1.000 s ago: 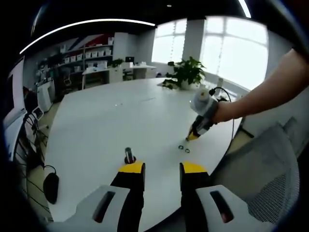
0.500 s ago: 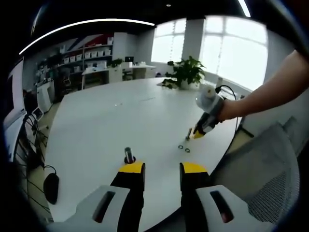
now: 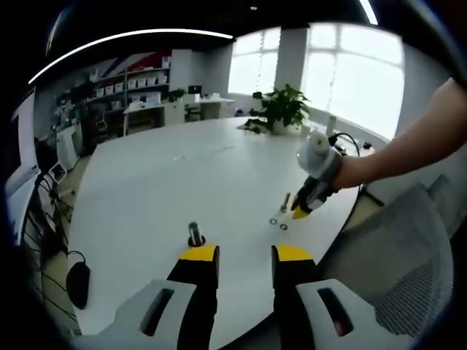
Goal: Place the washer onto the threaded stud by aligning its center hole with the stud, sliding it down to the base, and recovering from edge contact or off-axis alignment until the washer reaches the visible bottom stop.
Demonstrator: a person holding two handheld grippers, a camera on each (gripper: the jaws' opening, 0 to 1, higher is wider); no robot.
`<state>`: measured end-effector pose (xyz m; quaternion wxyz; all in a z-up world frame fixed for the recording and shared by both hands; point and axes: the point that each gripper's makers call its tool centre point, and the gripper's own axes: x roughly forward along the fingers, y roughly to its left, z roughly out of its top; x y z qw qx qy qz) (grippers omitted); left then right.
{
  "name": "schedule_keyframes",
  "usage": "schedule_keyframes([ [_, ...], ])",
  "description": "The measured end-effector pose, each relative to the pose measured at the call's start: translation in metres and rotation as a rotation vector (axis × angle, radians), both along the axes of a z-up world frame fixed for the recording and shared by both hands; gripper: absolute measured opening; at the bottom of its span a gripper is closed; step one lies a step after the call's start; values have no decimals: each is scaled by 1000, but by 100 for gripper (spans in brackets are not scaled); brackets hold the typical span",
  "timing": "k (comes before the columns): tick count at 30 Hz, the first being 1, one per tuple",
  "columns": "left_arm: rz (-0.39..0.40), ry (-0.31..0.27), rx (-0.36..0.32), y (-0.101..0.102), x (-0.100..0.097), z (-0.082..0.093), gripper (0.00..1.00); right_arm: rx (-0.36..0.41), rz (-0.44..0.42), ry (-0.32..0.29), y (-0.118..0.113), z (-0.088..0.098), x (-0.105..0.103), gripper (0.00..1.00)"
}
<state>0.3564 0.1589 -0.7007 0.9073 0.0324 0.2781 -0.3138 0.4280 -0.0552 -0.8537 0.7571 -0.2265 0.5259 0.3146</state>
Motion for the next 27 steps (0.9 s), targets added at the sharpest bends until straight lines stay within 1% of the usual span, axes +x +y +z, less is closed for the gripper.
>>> schedule_keyframes([
  [2,8,16,-4,2,1,-3,26,-6,18,2,3,-1,-2,20],
  [3,6,22,-7,1,1,-3,26,5,18,3,7,0,-3,20],
  [6,-11,17,-8,-3,0,-2,27,18,22,3,13,-1,-4,21],
  [9,-17,16,14,-4,-3,-4,27,21,36,10,19,-3,-5,21],
  [13,7,15,-11,1,2,-1,27,27,41,19,24,-7,-5,22],
  [16,11,21,-10,2,0,-3,27,9,68,22,27,-11,-6,22],
  [20,6,11,-8,0,1,-1,27,0,79,30,31,-13,-7,22],
  [23,5,11,-14,0,1,0,27,-27,106,36,30,-17,-9,22],
  [24,4,11,-13,0,1,-1,27,-31,116,25,30,-16,-8,22],
  [27,-4,9,-8,-2,0,-1,27,-28,101,33,30,-15,-9,22],
])
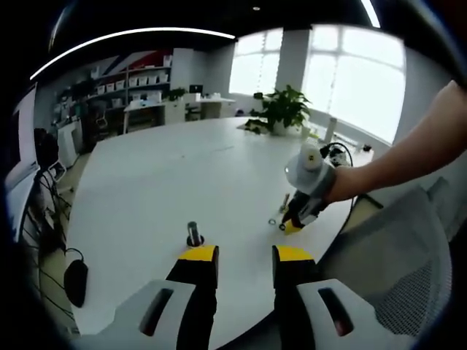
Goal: Place the washer onto the threaded stud by aligning its center hole with the stud, sliding it down to the base, and recovering from edge contact or off-axis alignment until the washer reaches the visible bottom stop.
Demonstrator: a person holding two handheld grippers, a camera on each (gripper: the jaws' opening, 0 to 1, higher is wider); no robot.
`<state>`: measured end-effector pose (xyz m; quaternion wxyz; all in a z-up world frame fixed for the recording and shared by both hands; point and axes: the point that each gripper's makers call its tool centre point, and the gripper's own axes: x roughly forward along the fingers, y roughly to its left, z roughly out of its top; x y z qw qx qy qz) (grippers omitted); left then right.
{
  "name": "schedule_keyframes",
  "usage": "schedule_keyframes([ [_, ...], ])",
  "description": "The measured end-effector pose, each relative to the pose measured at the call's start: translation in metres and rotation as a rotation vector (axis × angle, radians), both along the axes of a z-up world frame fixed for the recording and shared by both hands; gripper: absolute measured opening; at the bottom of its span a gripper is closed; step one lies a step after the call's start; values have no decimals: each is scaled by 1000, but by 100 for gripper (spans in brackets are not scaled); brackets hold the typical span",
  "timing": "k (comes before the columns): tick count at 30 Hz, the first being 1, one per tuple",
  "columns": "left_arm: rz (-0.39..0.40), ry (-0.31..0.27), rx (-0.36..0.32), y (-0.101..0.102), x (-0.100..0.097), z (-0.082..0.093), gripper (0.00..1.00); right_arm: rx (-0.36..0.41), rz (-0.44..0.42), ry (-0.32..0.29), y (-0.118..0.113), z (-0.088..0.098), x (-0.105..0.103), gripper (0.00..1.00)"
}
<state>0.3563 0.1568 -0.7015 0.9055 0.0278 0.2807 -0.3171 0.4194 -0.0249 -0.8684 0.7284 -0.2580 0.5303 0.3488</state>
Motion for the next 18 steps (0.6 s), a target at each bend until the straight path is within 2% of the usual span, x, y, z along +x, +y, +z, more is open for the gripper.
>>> schedule_keyframes([
  [10,25,-5,-18,4,2,3,27,-29,48,20,-1,-2,0,22],
  [18,13,-12,-14,2,1,4,27,8,71,-8,-3,-1,0,22],
])
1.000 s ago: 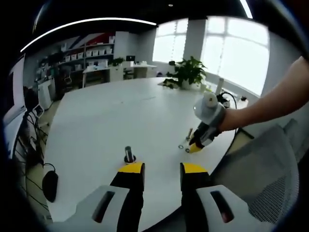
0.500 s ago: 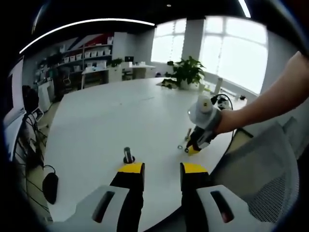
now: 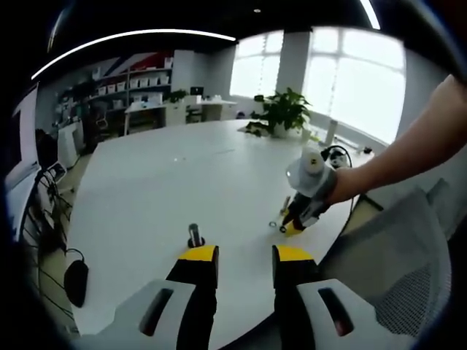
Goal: Place the washer onto the threaded stud by aligning its center hole with the stud, sliding it down to the base, and recovering from edge contact or off-axis alignment until the washer reaches the visible bottom stop.
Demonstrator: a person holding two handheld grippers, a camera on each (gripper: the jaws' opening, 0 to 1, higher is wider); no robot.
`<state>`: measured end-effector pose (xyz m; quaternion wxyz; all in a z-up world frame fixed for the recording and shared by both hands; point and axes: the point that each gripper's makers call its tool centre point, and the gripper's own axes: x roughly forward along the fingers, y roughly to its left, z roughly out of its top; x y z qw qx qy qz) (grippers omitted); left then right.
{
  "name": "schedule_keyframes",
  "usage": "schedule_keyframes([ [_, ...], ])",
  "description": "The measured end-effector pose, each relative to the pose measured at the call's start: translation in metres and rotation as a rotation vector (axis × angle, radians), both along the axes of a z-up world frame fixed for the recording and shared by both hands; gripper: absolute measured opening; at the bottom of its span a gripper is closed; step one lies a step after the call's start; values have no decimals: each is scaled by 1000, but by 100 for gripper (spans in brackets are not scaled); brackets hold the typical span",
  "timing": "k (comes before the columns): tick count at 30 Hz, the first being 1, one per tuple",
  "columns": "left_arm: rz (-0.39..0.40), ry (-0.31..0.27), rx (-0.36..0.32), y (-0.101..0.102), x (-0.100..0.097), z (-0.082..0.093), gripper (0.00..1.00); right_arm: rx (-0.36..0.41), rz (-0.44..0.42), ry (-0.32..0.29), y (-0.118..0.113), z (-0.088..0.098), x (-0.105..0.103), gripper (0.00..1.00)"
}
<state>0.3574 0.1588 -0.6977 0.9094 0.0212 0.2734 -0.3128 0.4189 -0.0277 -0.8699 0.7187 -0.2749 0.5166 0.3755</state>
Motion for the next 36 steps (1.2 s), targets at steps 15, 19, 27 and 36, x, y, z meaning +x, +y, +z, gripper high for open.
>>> schedule_keyframes([
  [15,-2,15,-15,-1,0,-2,27,-77,85,18,5,-1,2,16],
  [19,1,16,-16,-1,0,-2,27,-137,134,43,6,0,1,15],
  [27,8,20,-14,1,0,-2,27,-324,276,78,9,-3,1,15],
  [36,13,22,-7,3,0,-3,27,-303,265,27,7,-1,0,14],
])
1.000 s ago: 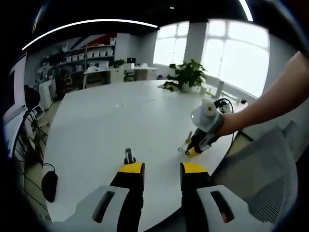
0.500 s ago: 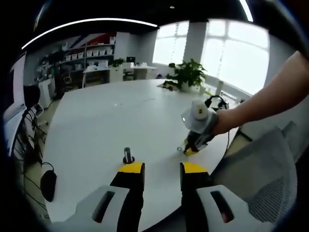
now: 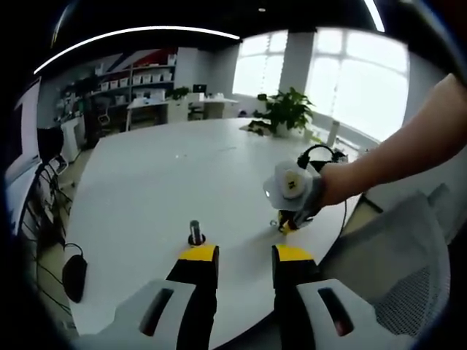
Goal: Place the washer onto the threaded stud by aligning its center hole with the stud, sliding it down to the base, and recovering from edge contact or off-axis alignment until the washer reaches the visible bottom stop.
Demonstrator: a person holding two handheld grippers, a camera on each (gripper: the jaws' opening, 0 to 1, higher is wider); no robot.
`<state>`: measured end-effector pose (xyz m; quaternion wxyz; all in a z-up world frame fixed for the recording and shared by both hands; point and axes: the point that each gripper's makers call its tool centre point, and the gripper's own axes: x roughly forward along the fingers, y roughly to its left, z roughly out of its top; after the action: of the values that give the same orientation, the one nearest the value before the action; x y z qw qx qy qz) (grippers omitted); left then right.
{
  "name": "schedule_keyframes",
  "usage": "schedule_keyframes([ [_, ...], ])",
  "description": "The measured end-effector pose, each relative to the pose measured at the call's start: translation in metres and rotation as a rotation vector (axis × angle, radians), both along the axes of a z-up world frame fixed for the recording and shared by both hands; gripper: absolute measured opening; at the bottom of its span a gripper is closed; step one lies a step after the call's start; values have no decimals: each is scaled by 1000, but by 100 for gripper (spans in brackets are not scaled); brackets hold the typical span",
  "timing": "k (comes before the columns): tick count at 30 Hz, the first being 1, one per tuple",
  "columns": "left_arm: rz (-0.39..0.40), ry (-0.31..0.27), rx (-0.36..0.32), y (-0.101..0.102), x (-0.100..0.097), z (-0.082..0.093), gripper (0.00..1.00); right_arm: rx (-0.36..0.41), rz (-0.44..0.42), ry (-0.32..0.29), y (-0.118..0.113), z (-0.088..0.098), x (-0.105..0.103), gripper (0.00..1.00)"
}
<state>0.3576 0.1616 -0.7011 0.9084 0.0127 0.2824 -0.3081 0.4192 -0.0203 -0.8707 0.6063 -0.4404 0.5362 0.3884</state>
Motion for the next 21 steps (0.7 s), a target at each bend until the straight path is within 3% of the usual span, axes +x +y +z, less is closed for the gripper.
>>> schedule_keyframes([
  [3,2,-1,1,0,1,0,27,97,-79,-24,-1,1,0,14],
  [9,4,5,7,1,0,-2,27,220,-242,-42,-6,1,2,14],
  [21,31,10,-1,6,1,-2,27,297,-328,-104,-30,24,7,14],
])
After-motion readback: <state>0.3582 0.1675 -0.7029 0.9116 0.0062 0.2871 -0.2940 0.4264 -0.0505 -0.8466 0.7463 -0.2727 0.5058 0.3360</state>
